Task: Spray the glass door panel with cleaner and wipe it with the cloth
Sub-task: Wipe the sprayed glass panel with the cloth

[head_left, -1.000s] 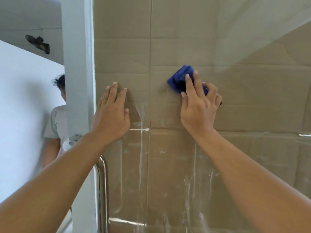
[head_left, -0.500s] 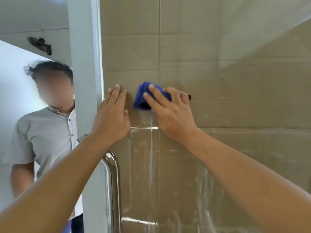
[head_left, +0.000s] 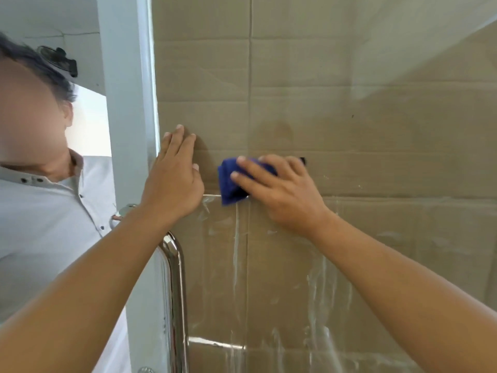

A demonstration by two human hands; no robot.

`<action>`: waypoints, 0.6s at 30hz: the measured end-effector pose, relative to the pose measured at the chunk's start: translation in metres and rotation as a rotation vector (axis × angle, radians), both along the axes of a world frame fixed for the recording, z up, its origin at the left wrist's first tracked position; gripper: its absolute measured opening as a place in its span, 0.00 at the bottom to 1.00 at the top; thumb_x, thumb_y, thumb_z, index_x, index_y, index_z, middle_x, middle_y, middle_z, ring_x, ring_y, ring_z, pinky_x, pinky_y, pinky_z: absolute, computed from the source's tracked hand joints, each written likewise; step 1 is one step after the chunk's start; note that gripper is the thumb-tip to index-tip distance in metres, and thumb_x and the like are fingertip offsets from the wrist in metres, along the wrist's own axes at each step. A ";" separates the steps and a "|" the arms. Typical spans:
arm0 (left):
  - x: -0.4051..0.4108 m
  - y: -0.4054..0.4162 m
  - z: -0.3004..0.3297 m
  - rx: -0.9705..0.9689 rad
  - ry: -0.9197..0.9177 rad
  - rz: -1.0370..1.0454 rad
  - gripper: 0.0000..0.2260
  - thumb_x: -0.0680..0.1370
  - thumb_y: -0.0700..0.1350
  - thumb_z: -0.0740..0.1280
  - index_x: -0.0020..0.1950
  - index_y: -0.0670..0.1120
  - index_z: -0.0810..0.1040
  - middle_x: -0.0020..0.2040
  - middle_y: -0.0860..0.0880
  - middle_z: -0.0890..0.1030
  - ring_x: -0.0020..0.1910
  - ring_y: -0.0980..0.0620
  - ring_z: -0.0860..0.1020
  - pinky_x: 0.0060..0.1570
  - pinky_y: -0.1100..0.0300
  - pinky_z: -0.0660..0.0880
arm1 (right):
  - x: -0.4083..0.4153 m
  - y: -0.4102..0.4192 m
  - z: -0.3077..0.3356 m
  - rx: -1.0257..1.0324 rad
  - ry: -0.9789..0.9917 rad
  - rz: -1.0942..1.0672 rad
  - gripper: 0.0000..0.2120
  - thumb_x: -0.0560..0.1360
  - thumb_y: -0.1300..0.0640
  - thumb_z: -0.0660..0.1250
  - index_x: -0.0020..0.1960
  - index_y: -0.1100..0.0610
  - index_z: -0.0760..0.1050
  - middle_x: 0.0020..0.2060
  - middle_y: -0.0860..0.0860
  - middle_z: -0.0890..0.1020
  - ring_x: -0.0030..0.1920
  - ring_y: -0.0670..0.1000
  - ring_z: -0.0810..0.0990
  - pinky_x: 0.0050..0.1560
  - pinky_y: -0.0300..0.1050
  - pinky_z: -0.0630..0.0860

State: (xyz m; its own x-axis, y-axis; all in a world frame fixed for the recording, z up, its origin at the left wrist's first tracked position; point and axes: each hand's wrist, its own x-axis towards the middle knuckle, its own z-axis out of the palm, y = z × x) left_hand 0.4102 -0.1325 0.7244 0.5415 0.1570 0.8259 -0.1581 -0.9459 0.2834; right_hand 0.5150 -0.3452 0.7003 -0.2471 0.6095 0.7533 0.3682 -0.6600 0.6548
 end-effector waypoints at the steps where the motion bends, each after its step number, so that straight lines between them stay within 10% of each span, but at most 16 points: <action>1: 0.000 0.000 0.000 -0.006 0.007 0.004 0.25 0.83 0.40 0.56 0.81 0.46 0.55 0.82 0.51 0.48 0.80 0.51 0.44 0.77 0.50 0.52 | 0.001 -0.003 0.002 0.191 0.036 0.017 0.21 0.79 0.59 0.64 0.71 0.50 0.76 0.73 0.49 0.75 0.60 0.60 0.77 0.55 0.55 0.72; 4: 0.000 -0.002 -0.002 -0.022 0.020 0.014 0.25 0.84 0.41 0.56 0.81 0.48 0.54 0.82 0.52 0.47 0.80 0.52 0.44 0.76 0.50 0.51 | 0.000 -0.001 0.003 0.626 0.122 0.066 0.20 0.80 0.56 0.66 0.72 0.51 0.75 0.74 0.50 0.74 0.62 0.58 0.71 0.57 0.55 0.68; 9: 0.002 -0.011 0.002 -0.083 0.003 0.004 0.25 0.83 0.41 0.57 0.80 0.46 0.56 0.82 0.50 0.48 0.80 0.51 0.44 0.76 0.50 0.51 | -0.002 -0.005 -0.025 0.060 0.007 0.025 0.22 0.78 0.62 0.60 0.70 0.50 0.77 0.73 0.49 0.75 0.60 0.60 0.77 0.54 0.54 0.72; 14: 0.005 -0.019 -0.002 -0.048 -0.012 -0.007 0.25 0.83 0.42 0.57 0.80 0.46 0.57 0.82 0.49 0.48 0.80 0.50 0.44 0.78 0.49 0.50 | 0.002 -0.032 -0.018 0.646 0.132 0.038 0.20 0.81 0.56 0.66 0.72 0.51 0.75 0.74 0.50 0.74 0.61 0.61 0.75 0.57 0.57 0.70; 18: 0.008 -0.030 -0.001 -0.030 -0.041 -0.016 0.25 0.82 0.42 0.58 0.80 0.45 0.58 0.82 0.47 0.49 0.80 0.48 0.44 0.78 0.47 0.50 | 0.000 -0.035 -0.033 0.293 0.051 0.024 0.22 0.79 0.60 0.65 0.71 0.50 0.76 0.74 0.49 0.74 0.61 0.60 0.75 0.56 0.55 0.72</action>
State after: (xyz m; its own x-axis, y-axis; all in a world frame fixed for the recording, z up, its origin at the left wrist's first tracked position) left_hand 0.4185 -0.1629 0.7235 0.5098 0.1740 0.8425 -0.1850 -0.9342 0.3049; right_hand 0.5153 -0.3804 0.6672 -0.2162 0.3588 0.9080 0.4130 -0.8091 0.4180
